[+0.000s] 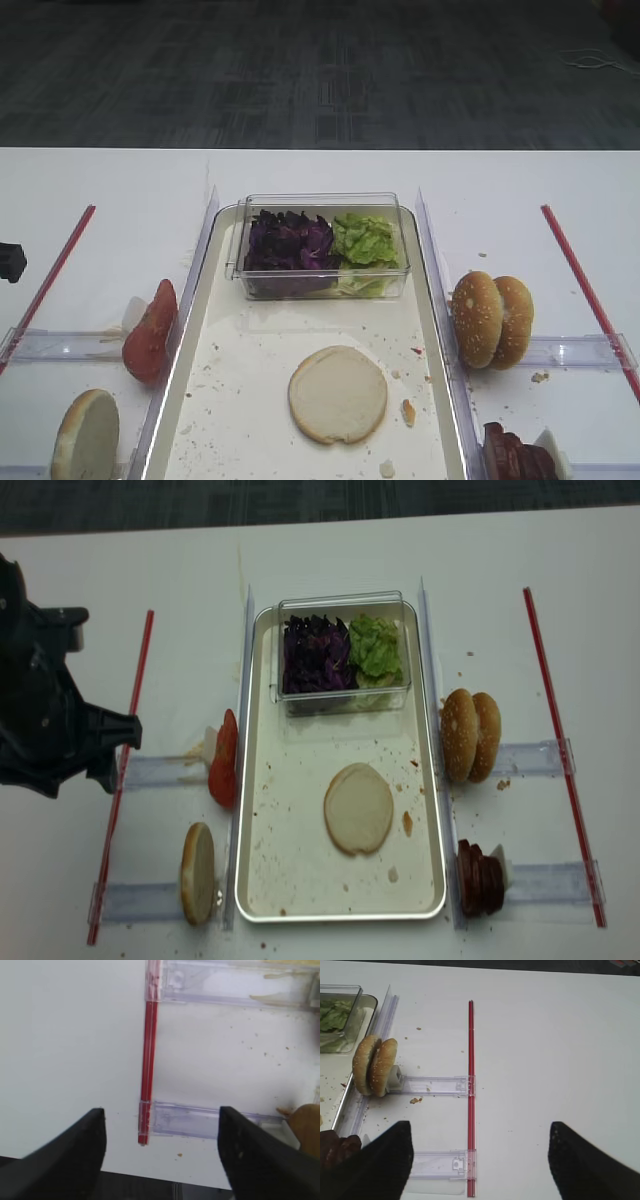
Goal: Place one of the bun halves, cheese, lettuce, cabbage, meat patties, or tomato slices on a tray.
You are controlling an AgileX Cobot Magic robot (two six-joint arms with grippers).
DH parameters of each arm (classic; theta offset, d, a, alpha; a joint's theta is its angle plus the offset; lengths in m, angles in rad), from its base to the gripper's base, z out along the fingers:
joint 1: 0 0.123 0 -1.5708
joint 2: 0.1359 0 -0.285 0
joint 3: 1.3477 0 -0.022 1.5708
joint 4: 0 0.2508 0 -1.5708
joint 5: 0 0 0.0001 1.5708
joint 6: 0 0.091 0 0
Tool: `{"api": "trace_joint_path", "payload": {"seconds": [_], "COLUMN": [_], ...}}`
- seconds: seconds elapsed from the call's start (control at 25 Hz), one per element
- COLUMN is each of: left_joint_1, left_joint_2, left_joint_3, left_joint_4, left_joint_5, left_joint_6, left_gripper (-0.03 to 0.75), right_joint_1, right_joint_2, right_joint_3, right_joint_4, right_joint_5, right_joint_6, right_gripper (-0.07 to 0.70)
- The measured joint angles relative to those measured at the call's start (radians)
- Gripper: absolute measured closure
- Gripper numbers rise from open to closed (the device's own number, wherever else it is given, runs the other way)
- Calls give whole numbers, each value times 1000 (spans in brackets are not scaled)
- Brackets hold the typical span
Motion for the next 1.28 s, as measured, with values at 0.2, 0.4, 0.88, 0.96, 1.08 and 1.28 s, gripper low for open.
{"api": "trace_joint_path", "payload": {"seconds": [0.2, 0.4, 0.88, 0.96, 1.08, 1.28], "left_joint_1": [0, 0, 0, 0, 0, 0], "left_joint_2": [-112, -274, -745, -811, -895, -1022], "left_joint_3": [117, 243, 392, 400, 417, 445], "left_joint_4": [-5, -11, -92, -92, -88, -88], "left_joint_5": [-2, 0, 41, 47, 49, 23], "left_joint_6": [0, 0, 88, 115, 131, 180], "left_gripper": [254, 262, 263, 263, 263, 263], "right_joint_1": [0, 0, 0, 0, 0, 0], "right_joint_2": [0, 0, 0, 0, 0, 0], "right_joint_3": [0, 0, 0, 0, 0, 0], "right_joint_4": [0, 0, 0, 0, 0, 0], "right_joint_5": [2, 2, 2, 2, 2, 2], "right_joint_6": [0, 0, 0, 0, 0, 0], "right_gripper": [41, 41, 41, 41, 41, 41]}}
